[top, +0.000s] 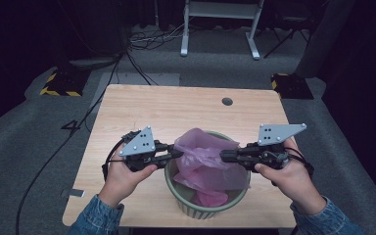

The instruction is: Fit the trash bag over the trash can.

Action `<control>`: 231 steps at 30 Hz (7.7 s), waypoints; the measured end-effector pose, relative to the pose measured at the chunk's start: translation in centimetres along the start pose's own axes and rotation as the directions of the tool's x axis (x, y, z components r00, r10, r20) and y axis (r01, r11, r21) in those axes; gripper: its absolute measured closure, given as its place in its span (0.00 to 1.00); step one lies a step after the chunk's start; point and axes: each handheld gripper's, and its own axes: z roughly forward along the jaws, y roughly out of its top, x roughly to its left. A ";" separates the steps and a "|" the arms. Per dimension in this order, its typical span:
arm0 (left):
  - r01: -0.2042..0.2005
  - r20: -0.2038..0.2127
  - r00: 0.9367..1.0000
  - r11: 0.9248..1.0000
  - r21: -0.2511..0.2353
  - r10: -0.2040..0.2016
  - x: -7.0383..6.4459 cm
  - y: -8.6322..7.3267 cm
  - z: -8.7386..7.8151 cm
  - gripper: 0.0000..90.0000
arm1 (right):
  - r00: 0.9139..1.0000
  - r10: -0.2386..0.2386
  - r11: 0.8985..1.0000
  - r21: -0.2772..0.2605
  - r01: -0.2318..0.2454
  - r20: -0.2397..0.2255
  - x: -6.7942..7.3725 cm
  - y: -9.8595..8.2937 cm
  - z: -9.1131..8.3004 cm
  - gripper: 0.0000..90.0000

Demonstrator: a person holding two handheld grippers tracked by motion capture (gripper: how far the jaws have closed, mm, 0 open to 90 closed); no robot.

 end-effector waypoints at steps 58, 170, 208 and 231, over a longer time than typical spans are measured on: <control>0.060 -0.091 0.994 0.998 -0.027 -0.062 1.3 -2.6 -5.2 1.00 | 0.976 0.148 0.987 0.038 -0.155 0.159 -2.9 -3.8 -6.4 1.00; 0.192 -0.133 0.976 0.971 0.143 -0.173 4.9 -7.6 -0.6 0.99 | 0.947 0.192 0.949 0.199 -0.246 0.259 -10.7 -8.3 2.5 1.00; 0.151 -0.156 0.977 0.988 0.042 -0.143 0.6 -6.2 -7.0 0.33 | 0.950 0.042 0.998 0.027 -0.053 0.309 -4.7 -8.8 -7.9 0.44; 0.144 -0.020 0.989 0.989 0.027 -0.144 -0.5 -8.2 -5.2 0.35 | 0.990 -0.059 0.991 0.127 0.044 0.124 -2.2 -10.4 -4.6 1.00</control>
